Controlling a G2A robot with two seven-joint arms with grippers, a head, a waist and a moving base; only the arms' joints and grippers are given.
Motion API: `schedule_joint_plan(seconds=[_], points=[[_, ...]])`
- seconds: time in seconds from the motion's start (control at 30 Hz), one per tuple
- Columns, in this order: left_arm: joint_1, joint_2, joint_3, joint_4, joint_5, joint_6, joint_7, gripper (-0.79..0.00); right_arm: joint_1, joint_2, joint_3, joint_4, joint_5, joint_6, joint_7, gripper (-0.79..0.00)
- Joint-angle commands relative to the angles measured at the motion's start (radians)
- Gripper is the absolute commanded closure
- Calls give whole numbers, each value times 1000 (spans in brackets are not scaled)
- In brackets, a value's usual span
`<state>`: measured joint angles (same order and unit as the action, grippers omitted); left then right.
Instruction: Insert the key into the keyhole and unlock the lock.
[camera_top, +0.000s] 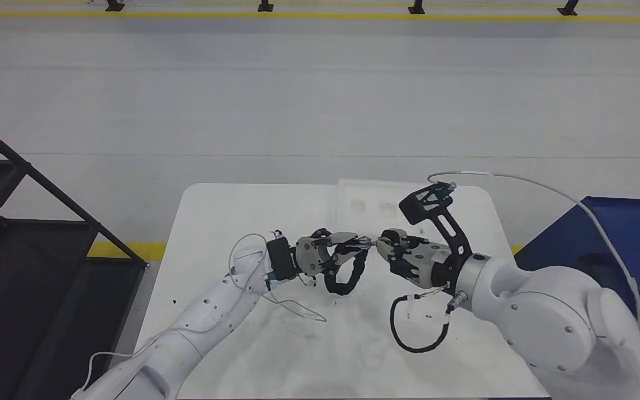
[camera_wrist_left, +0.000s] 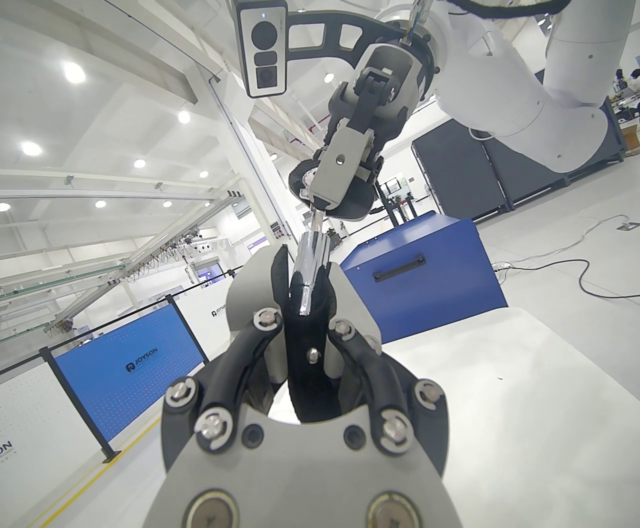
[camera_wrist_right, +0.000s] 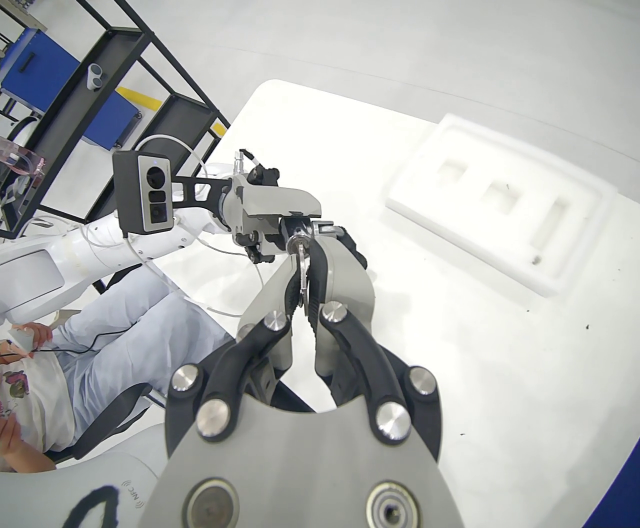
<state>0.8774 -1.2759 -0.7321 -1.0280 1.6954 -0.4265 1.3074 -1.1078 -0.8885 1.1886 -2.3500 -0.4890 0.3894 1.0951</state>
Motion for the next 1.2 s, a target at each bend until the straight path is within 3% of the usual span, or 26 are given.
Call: schedule_joint_plan(seconds=[0.0, 0.53, 0.57, 0.6, 0.63, 0.8, 0.97, 1.17], points=[[3, 0, -3, -5, -1, -1, -1, 0, 1, -2, -7, 0, 2, 5, -1, 0], [7, 1, -13, -17, 24, -9, 9, 0, -16, -8, -12, 0, 25, 16, 4, 0], [6, 1, -14, -16, 24, -10, 9, 0, -18, -8, -10, 0, 29, 15, 8, -142], [5, 1, -16, -13, 23, -11, 9, 0, -20, -7, -9, 0, 33, 14, 13, -508], [4, 2, -19, -11, 21, -13, 8, 0, -21, -7, -6, 0, 38, 13, 18, -785], [2, 5, -29, -10, 18, -41, -4, 0, -23, -6, 19, 0, 65, -24, 25, -785], [-7, 17, -47, -26, 24, -125, -39, 0, -13, 4, 42, 0, 56, -225, 86, -785], [5, 48, -82, -114, -17, -279, -193, 0, -41, 19, 76, 0, 28, -443, 140, -785]])
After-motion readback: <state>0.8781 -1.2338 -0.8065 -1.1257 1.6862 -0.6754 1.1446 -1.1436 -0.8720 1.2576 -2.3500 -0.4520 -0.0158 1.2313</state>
